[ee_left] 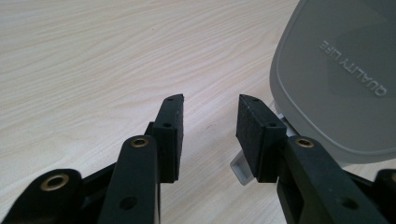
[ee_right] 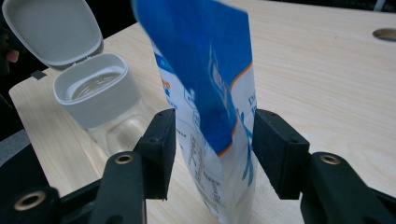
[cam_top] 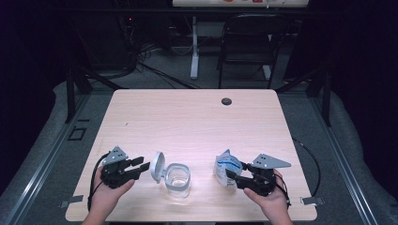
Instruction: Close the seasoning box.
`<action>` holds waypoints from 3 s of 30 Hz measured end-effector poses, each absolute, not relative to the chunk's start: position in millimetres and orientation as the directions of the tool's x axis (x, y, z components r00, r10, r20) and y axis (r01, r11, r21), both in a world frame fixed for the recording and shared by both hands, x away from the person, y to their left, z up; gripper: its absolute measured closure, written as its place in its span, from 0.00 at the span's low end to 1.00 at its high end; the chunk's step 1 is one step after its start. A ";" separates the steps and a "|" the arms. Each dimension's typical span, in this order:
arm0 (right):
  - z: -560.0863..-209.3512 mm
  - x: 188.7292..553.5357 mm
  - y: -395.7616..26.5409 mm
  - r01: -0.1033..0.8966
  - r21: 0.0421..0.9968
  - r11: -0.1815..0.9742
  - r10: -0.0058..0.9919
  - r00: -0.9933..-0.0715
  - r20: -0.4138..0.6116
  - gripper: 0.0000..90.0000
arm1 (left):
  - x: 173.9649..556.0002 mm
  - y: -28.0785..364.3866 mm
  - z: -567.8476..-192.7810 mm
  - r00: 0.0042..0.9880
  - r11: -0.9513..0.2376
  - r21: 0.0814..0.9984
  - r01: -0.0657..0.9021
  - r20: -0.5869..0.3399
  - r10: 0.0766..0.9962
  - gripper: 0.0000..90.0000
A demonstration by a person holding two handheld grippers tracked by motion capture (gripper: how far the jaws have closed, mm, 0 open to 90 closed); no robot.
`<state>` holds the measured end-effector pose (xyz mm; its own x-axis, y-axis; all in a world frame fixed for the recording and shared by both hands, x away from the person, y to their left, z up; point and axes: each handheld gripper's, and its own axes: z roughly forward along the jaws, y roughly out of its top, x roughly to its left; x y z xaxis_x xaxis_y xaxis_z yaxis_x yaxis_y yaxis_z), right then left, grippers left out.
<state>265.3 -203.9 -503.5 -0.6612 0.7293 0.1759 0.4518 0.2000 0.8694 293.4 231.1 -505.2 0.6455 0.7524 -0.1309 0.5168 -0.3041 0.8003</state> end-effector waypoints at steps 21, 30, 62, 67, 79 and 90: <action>-529.9 266.4 -205.6 0.499 0.847 0.184 0.746 -0.632 0.210 0.52 | 294.3 234.9 -507.0 0.631 -0.282 0.805 0.522 -0.142 0.763 0.64; -539.2 267.5 -203.9 0.516 0.840 0.166 0.745 -0.624 0.236 0.47 | 294.8 235.8 -507.1 0.630 -0.285 0.803 0.523 -0.139 0.764 0.64; -565.2 280.2 -196.2 0.601 0.786 0.145 0.735 -0.598 0.321 0.37 | 295.0 234.1 -507.6 0.632 -0.287 0.807 0.516 -0.132 0.764 0.63; -568.8 280.7 -195.5 0.614 0.774 0.153 0.737 -0.593 0.325 0.37 | 295.2 234.5 -507.5 0.633 -0.289 0.806 0.517 -0.133 0.762 0.63; -573.7 281.8 -194.5 0.622 0.768 0.152 0.738 -0.588 0.331 0.38 | 295.5 234.9 -507.7 0.633 -0.290 0.805 0.517 -0.132 0.763 0.63; -579.1 282.1 -194.0 0.609 0.779 0.148 0.737 -0.593 0.324 0.39 | 295.8 235.2 -507.6 0.632 -0.291 0.804 0.519 -0.132 0.764 0.63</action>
<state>282.1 -194.0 -579.1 -0.5933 0.7369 0.3240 0.6091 0.1478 0.7792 295.8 235.2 -507.6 0.6321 0.7636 -0.1316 0.5187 -0.2908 0.8040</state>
